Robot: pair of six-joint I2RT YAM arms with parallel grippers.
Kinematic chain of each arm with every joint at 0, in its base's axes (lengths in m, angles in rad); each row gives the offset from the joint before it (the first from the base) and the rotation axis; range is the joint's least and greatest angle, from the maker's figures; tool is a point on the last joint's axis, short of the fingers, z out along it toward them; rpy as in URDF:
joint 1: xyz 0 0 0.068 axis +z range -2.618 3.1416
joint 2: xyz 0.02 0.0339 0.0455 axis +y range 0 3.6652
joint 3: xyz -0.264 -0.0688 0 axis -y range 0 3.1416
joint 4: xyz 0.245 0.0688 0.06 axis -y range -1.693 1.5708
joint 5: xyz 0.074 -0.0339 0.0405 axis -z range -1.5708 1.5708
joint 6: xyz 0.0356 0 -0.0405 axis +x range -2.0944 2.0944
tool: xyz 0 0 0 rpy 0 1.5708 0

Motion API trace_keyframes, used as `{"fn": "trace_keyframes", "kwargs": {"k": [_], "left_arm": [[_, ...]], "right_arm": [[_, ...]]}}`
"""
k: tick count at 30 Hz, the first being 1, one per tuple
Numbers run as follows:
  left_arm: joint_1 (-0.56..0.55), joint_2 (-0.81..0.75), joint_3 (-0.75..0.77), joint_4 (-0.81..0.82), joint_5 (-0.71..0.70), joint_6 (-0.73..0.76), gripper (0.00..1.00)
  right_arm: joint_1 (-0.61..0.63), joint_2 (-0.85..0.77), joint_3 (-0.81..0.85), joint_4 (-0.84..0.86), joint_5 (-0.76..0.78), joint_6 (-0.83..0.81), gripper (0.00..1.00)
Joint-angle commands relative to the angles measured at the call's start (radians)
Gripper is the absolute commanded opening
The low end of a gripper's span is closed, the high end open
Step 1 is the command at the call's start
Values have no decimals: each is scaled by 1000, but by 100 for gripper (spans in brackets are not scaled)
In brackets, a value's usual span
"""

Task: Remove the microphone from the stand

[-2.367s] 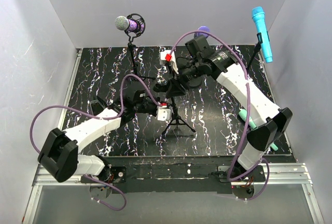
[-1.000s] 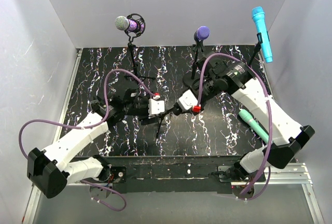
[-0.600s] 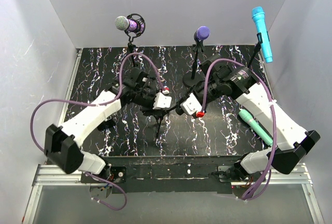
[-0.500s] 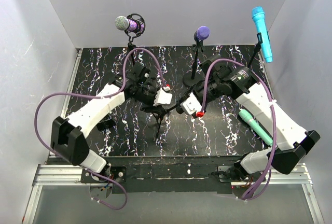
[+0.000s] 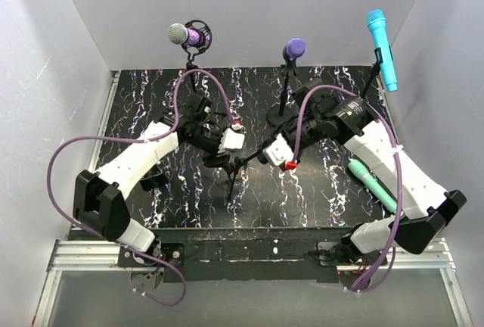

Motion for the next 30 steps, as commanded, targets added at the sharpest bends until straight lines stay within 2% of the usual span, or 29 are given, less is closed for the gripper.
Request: {"fn": "trace_keyframes", "kwargs": {"k": [1, 4, 10, 18, 21, 24, 30], "left_arm": [[-15, -111, -67, 149, 33, -84, 53], [-26, -111, -67, 161, 39, -102, 47], [-33, -106, -61, 166, 69, -119, 43], [-50, -78, -55, 43, 56, 16, 40], [-52, -75, -99, 3, 33, 97, 38], [-52, -89, -172, 52, -10, 104, 38], [-52, -123, -303, 253, -101, -19, 47]], "right_arm": [[6, 24, -33, 4, -1, 9, 1], [5, 26, -35, 6, 4, 12, 1], [5, 29, -39, 4, 10, 18, 1], [5, 35, -39, 3, 21, 18, 1], [8, 39, -38, 1, 22, 23, 1], [6, 42, -36, -2, 19, 26, 1], [6, 42, -36, 0, 18, 35, 1]]}}
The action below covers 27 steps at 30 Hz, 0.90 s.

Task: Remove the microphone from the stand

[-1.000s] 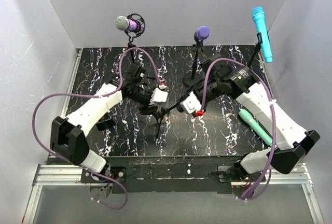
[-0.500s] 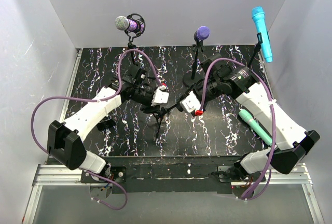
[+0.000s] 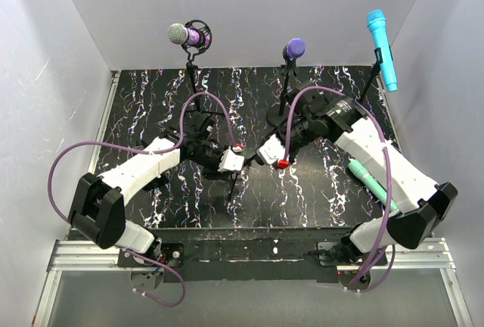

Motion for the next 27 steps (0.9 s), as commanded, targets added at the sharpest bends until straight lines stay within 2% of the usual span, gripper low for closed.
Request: {"fn": "trace_keyframes", "kwargs": {"k": [1, 5, 9, 12, 15, 18, 19, 20, 24, 27], "left_arm": [[-6, -51, -56, 103, -60, -91, 47], [-3, -123, -95, 208, -86, -197, 52], [-3, -200, -108, 224, -103, -246, 56], [0, -257, -96, 247, -117, -350, 60], [0, -309, -79, 284, -158, -497, 68], [0, -362, -62, 308, -250, -647, 75], [0, -393, -69, 322, -287, -703, 84], [0, -413, -73, 333, -324, -764, 98], [9, -493, -79, 279, -346, -827, 98], [11, -530, -85, 221, -410, -820, 98]], "right_arm": [[4, 13, -11, -14, -1, 15, 1], [4, 16, -7, -9, -1, 21, 1], [4, 17, -8, 0, -4, 40, 1], [4, 20, -1, 20, -9, 84, 1], [4, 28, 25, 80, -18, 211, 1], [6, 54, 56, 211, 32, 525, 1], [9, 72, 76, 245, 48, 607, 1], [9, 92, 96, 243, 57, 642, 1], [15, 163, 154, 261, 77, 757, 1], [28, 177, 141, 311, 89, 810, 11]]}}
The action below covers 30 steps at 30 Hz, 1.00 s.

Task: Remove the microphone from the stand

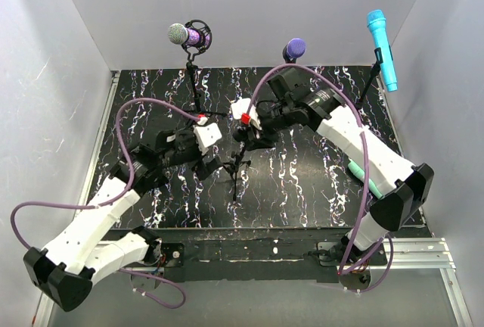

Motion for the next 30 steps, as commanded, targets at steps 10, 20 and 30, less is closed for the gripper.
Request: {"fn": "trace_keyframes", "kwargs": {"k": [10, 20, 30], "left_arm": [[2, -192, -19, -178, -315, -256, 98], [-85, -58, 142, -314, -309, -118, 98], [-68, 185, 471, -624, -288, -19, 98]], "right_arm": [[43, 43, 64, 189, 56, 311, 84], [29, -161, -109, 353, 251, 529, 88], [-17, -553, -536, 607, 575, 550, 90]]}}
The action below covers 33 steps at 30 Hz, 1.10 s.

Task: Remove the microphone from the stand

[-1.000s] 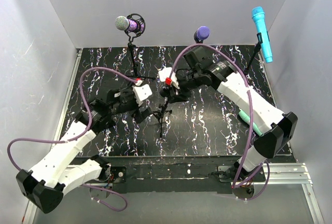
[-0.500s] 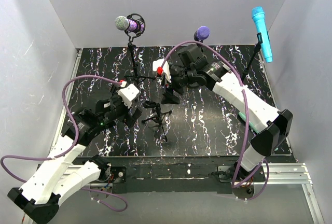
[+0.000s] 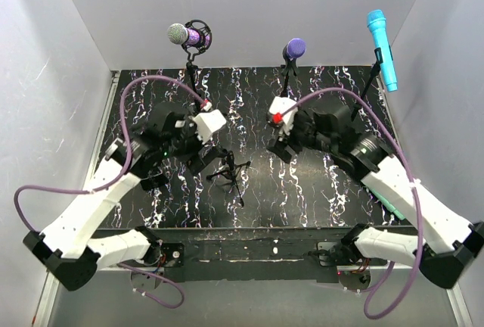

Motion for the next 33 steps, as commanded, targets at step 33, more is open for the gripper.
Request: {"fn": "trace_keyframes", "kwargs": {"k": [33], "left_arm": [[-6, 488, 265, -155, 348, 321, 94]], "right_arm": [[-239, 34, 71, -126, 23, 279, 98]]}}
